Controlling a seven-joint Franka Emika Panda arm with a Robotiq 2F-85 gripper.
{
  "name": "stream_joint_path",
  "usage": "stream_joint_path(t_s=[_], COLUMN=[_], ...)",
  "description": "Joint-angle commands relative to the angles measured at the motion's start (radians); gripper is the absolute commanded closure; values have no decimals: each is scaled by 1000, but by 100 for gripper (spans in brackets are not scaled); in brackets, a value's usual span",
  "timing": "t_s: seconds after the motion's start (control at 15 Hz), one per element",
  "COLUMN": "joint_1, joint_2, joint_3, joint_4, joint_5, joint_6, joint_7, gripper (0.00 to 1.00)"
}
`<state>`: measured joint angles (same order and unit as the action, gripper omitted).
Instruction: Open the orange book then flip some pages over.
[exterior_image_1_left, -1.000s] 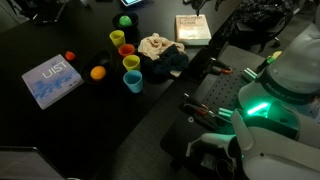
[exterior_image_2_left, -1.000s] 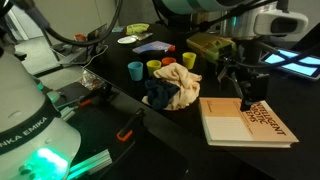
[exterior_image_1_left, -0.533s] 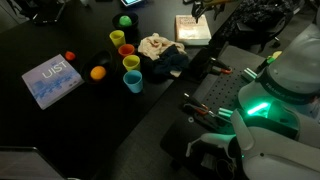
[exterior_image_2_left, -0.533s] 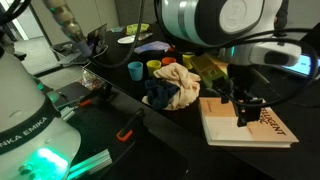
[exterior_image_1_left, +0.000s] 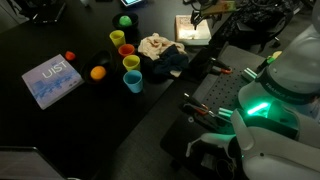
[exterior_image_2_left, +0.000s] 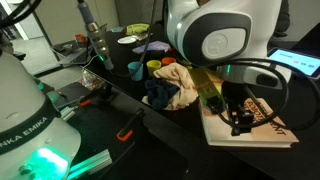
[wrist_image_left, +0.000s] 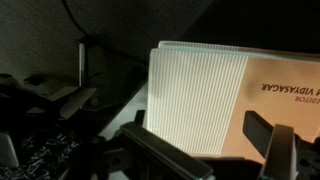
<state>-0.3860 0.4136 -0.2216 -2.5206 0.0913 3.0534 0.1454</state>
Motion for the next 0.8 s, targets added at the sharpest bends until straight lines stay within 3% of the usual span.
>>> stream_joint_path(t_s=[0.0,0.4,0.73], joint_1=[-59,-362,-503], joint_2=[21,35,64], joint_3=[22,296,425], joint_4=[29,49,61], joint_5=[51,137,154], joint_6=[14,54,91], joint_7=[-49,-141,-224], gripper=[0,0,0])
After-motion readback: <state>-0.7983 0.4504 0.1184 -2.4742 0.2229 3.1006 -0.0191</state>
